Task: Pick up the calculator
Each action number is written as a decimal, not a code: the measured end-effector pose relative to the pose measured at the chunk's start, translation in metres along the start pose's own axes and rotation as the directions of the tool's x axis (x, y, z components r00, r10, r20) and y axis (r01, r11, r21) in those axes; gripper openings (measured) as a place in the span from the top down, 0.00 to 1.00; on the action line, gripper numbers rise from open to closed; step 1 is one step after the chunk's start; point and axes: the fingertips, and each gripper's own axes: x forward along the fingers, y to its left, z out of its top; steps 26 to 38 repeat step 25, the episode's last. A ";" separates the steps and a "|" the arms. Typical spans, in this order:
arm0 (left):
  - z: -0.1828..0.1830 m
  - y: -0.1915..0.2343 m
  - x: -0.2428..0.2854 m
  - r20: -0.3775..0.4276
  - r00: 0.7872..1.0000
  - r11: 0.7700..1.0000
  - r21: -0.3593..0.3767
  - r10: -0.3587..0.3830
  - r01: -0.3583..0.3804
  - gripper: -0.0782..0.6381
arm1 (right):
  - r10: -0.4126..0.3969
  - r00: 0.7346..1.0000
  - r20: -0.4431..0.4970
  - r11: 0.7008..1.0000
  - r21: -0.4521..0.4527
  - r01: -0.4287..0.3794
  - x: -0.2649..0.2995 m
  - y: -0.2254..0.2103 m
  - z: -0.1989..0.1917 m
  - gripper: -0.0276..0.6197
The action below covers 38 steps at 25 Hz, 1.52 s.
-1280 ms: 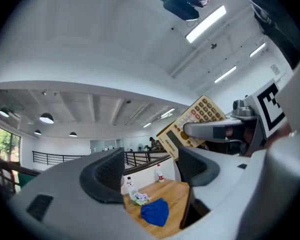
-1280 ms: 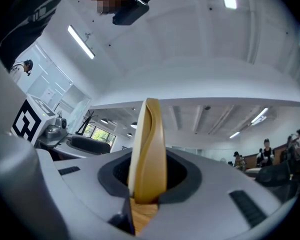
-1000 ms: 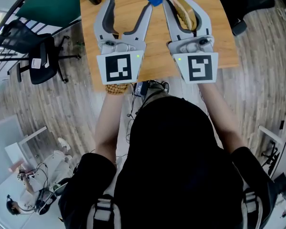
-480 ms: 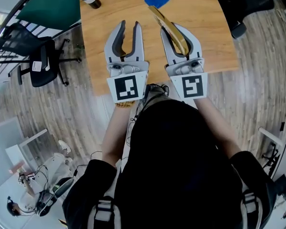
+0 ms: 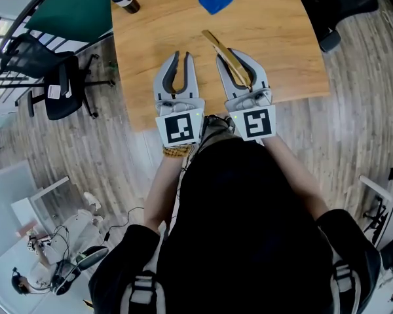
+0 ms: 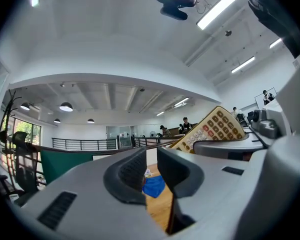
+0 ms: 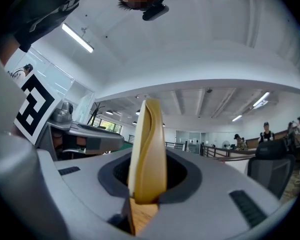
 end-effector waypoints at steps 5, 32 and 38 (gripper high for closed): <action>-0.022 -0.003 -0.006 -0.059 0.998 1.000 0.008 -0.001 0.002 0.79 | 0.019 0.998 -0.064 1.000 -0.012 -0.020 -0.007 -0.001 -0.023 0.82; -0.055 -0.031 -0.014 -0.186 0.981 0.998 0.010 -0.053 0.056 0.80 | 0.042 0.989 -0.139 0.999 0.016 -0.041 -0.021 -0.015 -0.053 0.82; -0.055 -0.031 -0.014 -0.186 0.981 0.998 0.010 -0.053 0.056 0.80 | 0.042 0.989 -0.139 0.999 0.016 -0.041 -0.021 -0.015 -0.053 0.82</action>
